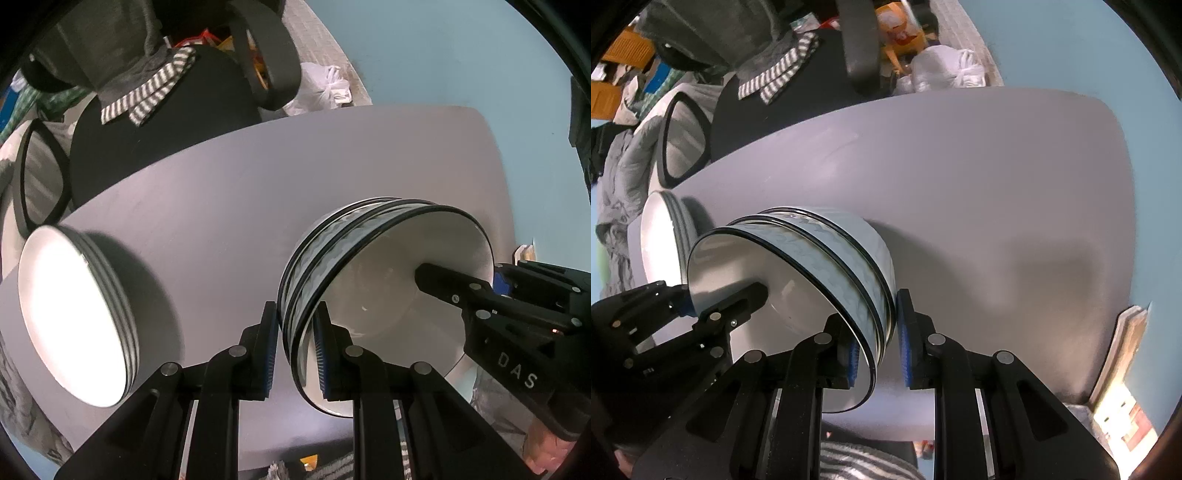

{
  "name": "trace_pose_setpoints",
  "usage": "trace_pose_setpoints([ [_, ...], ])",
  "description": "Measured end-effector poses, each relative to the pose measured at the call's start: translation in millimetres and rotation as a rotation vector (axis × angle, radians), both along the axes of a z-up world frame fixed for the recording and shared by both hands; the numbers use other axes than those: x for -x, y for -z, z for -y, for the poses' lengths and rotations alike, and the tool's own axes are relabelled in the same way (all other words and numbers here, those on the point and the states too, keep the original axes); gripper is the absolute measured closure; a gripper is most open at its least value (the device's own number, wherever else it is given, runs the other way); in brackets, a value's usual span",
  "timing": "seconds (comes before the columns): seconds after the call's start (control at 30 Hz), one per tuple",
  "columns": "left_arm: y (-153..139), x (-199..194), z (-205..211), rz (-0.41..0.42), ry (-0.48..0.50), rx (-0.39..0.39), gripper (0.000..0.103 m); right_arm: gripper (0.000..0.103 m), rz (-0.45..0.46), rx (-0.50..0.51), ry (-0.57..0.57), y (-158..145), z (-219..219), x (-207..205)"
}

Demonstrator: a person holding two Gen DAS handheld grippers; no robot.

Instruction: Organize plates and bowls

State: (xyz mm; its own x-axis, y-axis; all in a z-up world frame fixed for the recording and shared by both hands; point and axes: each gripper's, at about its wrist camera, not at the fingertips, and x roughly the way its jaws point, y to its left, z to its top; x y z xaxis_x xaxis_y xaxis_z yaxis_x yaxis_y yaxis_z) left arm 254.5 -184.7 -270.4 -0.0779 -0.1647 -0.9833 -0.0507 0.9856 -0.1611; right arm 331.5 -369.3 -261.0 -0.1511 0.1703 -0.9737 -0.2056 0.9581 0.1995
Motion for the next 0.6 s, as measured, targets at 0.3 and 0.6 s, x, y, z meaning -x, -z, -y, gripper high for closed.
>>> trace_pose_setpoints([
  [0.3, -21.6, 29.5, -39.9, 0.029, -0.069, 0.007, 0.085, 0.085, 0.012, -0.017, -0.035, -15.9, -32.9, 14.4],
  [0.6, -42.0, 56.8, -91.9, 0.069, -0.147, -0.011, 0.085, 0.086, 0.036, -0.037, -0.111, -33.9, -82.3, 29.7],
])
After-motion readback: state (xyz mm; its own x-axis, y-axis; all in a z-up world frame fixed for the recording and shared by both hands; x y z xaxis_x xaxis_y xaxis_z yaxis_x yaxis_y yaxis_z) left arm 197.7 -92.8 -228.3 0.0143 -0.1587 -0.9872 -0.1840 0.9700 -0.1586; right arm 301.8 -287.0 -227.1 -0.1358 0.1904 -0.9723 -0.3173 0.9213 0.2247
